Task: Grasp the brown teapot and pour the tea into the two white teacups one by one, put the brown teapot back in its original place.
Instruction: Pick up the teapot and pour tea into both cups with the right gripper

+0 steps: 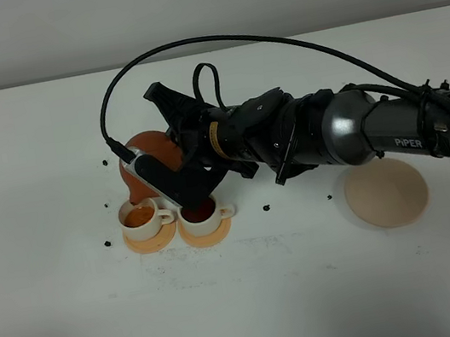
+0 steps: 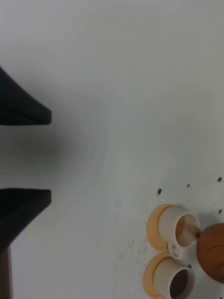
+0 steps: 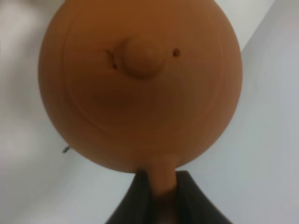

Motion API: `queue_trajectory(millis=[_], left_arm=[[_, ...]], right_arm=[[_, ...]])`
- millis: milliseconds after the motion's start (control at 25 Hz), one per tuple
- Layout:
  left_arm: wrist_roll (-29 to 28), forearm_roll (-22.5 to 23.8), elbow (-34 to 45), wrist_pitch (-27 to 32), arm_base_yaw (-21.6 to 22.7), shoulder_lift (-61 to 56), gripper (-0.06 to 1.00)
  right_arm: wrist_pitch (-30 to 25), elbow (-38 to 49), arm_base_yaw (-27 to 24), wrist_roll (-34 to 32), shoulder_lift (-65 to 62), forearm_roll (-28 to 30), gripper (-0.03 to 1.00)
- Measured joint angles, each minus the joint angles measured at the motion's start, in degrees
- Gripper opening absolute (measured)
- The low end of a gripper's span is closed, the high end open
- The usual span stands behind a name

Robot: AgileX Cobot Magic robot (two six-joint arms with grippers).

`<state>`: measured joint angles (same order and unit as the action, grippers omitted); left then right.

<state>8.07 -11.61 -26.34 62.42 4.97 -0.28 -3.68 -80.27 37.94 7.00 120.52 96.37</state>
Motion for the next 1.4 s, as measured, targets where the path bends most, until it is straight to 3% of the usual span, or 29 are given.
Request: queue_trajectory(millis=[1400], left_arm=[[0.0, 0.0, 0.0, 0.0, 0.0, 0.0, 0.31]], right_arm=[[0.4, -0.3, 0.0, 1.0, 0.0, 3.7, 0.08]])
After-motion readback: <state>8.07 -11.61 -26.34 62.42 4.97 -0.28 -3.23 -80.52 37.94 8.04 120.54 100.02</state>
